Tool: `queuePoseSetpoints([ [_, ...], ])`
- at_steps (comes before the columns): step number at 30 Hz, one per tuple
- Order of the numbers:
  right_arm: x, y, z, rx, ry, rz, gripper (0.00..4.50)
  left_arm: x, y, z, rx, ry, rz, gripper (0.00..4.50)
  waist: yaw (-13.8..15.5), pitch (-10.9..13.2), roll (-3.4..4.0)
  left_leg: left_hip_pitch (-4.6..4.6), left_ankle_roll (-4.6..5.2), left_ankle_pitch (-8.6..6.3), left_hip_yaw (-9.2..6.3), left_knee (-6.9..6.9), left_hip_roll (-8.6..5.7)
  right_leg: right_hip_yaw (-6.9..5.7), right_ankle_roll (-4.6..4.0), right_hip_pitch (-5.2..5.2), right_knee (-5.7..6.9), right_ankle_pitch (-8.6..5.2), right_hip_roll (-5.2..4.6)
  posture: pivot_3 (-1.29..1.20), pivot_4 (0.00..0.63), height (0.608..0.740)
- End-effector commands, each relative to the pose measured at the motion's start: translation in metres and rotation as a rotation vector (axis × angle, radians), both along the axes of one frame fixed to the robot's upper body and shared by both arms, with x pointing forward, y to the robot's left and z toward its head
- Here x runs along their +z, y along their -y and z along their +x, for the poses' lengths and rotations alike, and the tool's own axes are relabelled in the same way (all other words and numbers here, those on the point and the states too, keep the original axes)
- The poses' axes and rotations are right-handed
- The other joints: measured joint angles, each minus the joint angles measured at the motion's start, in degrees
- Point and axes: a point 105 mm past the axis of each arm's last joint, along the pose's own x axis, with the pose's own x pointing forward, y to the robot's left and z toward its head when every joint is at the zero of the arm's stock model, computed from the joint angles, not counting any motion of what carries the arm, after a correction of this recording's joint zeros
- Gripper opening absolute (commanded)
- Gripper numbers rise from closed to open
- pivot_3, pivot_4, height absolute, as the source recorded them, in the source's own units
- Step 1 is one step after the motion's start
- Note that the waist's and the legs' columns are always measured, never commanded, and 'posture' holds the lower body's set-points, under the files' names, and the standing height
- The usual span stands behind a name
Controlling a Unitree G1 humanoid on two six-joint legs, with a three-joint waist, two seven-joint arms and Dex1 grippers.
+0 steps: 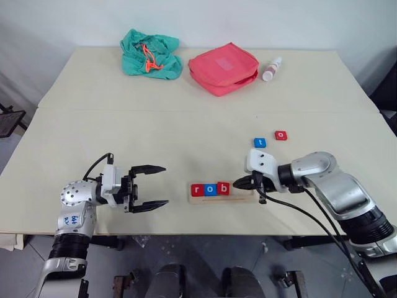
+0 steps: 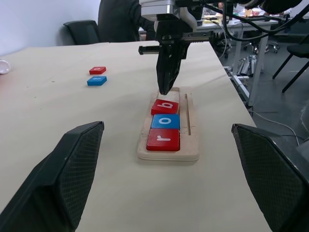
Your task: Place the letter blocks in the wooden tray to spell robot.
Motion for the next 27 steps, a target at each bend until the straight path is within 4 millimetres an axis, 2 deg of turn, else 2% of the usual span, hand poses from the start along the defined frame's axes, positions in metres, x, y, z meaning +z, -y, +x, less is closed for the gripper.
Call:
queuePoseSetpoints([
  [1, 0.006, -0.007, 0.0, 0.032, 0.024, 0.007, 0.04, 0.007, -0.004, -0.003, 0.006, 0.041, 0.006, 4.5, 0.0, 0.0, 0.0, 0.0, 0.0, 0.0, 0.0, 0.0, 0.0, 0.0, 0.0, 0.0, 0.0, 0.0, 0.0, 0.0, 0.15, 0.74],
  [6, 0.005, -0.009, 0.0, 0.041, 0.023, 0.009, 0.04, 0.006, -0.005, -0.004, 0.015, 0.04, 0.006, 4.5, 0.0, 0.0, 0.0, -0.01, 0.0, 0.0, -0.02, 0.0, 0.0, 0.0, 0.0, 0.0, 0.0, 0.0, 0.0, 0.0, 0.15, 0.74],
  [12, 0.017, -0.003, 0.004, 0.018, 0.064, 0.017, 0.04, 0.006, -0.004, -0.003, 0.02, 0.04, 0.004, 4.5, 0.0, 0.0, 0.0, 0.0, 0.0, 0.0, -0.01, 0.0, 0.0, 0.0, 0.0, 0.0, 0.0, 0.0, 0.0, 0.0, 0.15, 0.74],
  [15, 0.032, 0.009, 0.002, -0.013, 0.071, 0.065, 0.04, 0.006, -0.004, -0.002, 0.021, 0.041, 0.003, 4.5, 0.1, 0.0, 0.0, -0.01, 0.0, 0.0, -0.02, 0.0, 0.0, -0.01, 0.0, 0.0, 0.0, 0.0, 0.0, 0.0, 0.15, 0.74],
  [18, 0.044, 0.029, 0.01, -0.134, 0.149, 0.163, 0.04, 0.005, -0.004, -0.001, 0.018, 0.038, 0.002, 4.5, 0.3, 0.0, -0.02, 0.0, 0.0, 0.0, -0.09, 0.0, -0.01, -0.06, 0.0, 0.06, -0.01, 0.0, 0.0, 0.0, 0.15, 0.74],
  [21, 0.049, 0.054, 0.021, -0.299, 0.231, 0.245, 0.59, 0.003, -0.004, 0.0, 0.013, 0.031, 0.004, 4.5, 0.2, 0.0, -0.02, 0.0, 0.0, 0.0, -0.08, 0.0, -0.02, -0.06, 0.0, 0.07, -0.02, 0.0, -0.01, 0.0, 0.15, 0.74],
  [23, 0.049, 0.075, 0.026, -0.439, 0.264, 0.298, 1.24, 0.003, -0.003, 0.002, 0.007, 0.029, 0.003, 4.5, 0.3, 0.0, -0.02, 0.0, 0.0, 0.0, -0.05, 0.0, -0.02, -0.07, 0.0, 0.06, -0.01, 0.0, -0.01, 0.0, 0.15, 0.74],
  [27, 0.055, 0.095, 0.031, -0.631, 0.312, 0.418, 2.56, 0.003, -0.002, 0.005, -0.004, 0.028, 0.003, 4.5, 0.1, 0.0, -0.02, 0.01, 0.0, 0.0, 0.01, -0.01, -0.01, -0.06, 0.0, 0.06, -0.01, 0.0, 0.0, 0.0, 0.15, 0.74],
])
